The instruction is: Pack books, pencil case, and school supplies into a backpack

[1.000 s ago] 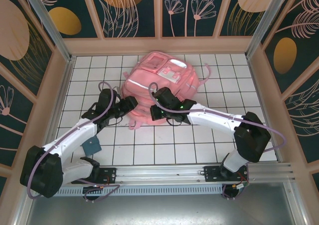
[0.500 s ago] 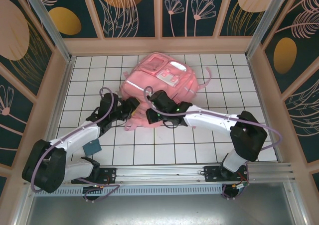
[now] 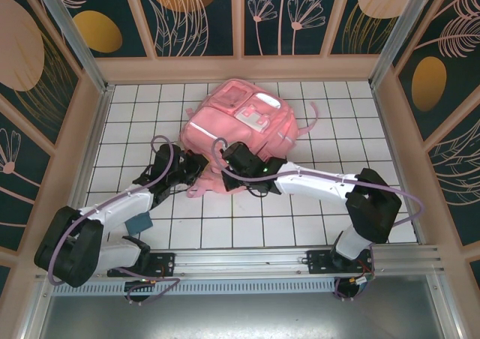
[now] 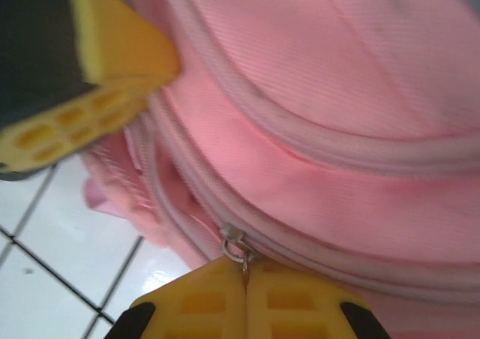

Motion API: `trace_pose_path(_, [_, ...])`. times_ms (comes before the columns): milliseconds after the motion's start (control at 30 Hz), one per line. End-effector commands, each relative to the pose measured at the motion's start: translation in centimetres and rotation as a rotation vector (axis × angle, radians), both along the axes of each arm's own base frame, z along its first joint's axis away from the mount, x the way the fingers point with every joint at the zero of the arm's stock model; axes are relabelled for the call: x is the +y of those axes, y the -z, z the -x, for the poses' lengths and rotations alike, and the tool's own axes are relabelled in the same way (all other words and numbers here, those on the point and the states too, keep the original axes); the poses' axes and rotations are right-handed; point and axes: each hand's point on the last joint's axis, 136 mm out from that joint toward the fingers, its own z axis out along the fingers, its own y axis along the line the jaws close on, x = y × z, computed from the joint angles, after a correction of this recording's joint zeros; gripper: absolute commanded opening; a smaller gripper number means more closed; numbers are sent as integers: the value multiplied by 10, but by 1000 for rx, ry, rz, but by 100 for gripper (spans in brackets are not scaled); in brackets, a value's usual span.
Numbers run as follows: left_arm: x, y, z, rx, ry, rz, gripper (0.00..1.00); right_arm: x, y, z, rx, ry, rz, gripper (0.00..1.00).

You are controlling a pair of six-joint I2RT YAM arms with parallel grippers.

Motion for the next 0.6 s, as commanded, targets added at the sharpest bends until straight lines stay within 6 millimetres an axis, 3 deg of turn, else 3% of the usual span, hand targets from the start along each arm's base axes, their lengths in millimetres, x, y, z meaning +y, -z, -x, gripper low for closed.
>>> trace_pose_path(0, [25,13,-1,-8,-59,-147,0,-67,4,-24,-92,136,206,0])
trace_pose_path(300, [24,19,4,-3,-35,-152,0,-129,-1,-67,-101,333,247,0])
trace_pose_path(500, [19,19,5,-5,5,-155,0,-150,3,-106,-87,472,248,0])
trace_pose_path(567, [20,21,6,4,11,-171,0,-166,0,-120,-90,569,287,0])
